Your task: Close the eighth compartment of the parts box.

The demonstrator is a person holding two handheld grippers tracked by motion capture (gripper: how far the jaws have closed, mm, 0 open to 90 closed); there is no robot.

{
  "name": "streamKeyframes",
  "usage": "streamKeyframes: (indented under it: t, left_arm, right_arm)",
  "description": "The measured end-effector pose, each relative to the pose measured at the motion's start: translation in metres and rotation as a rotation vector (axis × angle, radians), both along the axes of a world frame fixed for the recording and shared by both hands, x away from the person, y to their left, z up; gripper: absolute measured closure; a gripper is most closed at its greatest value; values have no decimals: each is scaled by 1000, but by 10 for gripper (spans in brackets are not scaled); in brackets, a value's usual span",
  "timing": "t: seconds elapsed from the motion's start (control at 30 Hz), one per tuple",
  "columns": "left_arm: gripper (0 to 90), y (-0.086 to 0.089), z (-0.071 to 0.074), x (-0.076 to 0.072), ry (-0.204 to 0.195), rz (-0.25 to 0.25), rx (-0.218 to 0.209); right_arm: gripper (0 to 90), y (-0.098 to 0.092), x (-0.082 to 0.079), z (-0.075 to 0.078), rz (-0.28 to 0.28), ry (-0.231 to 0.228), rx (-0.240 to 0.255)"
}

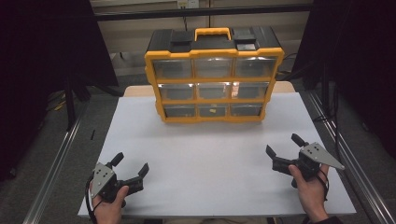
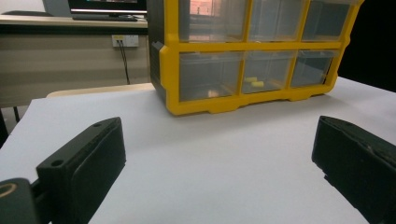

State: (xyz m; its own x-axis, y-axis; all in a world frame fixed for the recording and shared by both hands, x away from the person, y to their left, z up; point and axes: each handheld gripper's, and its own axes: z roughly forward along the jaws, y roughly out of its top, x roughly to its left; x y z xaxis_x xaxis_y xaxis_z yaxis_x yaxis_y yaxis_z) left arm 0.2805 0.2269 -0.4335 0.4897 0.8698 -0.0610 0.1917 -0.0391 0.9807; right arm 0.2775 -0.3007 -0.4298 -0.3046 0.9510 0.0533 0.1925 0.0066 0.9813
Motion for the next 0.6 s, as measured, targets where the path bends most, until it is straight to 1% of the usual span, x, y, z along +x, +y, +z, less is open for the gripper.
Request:
streamKeyframes:
  t: [0.2,0.3,0.37,0.47,0.53,0.6]
  left_arm:
    - [30,1,0,-1,0,12,13]
    - [30,3,-1,-2,2,19,12]
    - [29,4,-1,-2,0,25,17]
    - [30,3,-1,-3,4,25,14]
    - [29,4,-1,-4,4,22,10]
    - [27,4,-1,-4,1,23,19]
  right_arm:
    - [6,-4,-12,-5,-21,5,-3]
    - [6,-5,-16,-8,-32,11,-25]
    - [6,-7,-18,-8,-32,7,-22]
    - [6,-11,-22,-10,-62,7,-23]
    - [6,-12,-27,-13,-96,14,-43]
    - [6,-13,-30,-15,-106,21,-49]
